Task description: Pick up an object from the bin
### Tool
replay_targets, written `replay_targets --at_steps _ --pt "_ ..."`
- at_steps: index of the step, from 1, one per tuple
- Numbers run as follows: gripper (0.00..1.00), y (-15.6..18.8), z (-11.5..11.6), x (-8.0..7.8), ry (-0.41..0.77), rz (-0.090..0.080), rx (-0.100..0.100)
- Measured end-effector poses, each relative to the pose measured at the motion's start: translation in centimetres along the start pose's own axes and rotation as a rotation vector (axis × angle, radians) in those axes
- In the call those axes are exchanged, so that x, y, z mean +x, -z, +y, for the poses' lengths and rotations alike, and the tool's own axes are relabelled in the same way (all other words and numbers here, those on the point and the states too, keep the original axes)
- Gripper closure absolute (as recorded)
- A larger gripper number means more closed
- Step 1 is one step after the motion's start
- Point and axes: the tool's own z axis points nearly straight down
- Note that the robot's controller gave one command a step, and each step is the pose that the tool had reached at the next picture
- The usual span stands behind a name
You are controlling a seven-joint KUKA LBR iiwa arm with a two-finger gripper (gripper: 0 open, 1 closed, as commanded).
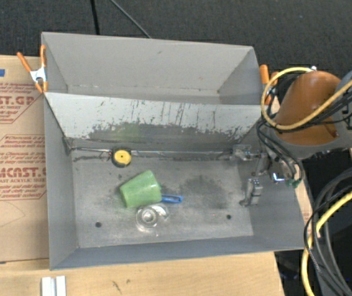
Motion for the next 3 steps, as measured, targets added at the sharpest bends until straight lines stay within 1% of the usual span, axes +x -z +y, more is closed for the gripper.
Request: replay_targets --at_steps 1,2,3 --pt "0.00 -7.7 0.4 1.5 -0.012 0.017 -0.005" --pt "0.00 -7.3 5.1 4.0 0.084 0.014 -0.005" --pt "0.00 1.8 11.6 1.8 0.118 0.000 -0.005"
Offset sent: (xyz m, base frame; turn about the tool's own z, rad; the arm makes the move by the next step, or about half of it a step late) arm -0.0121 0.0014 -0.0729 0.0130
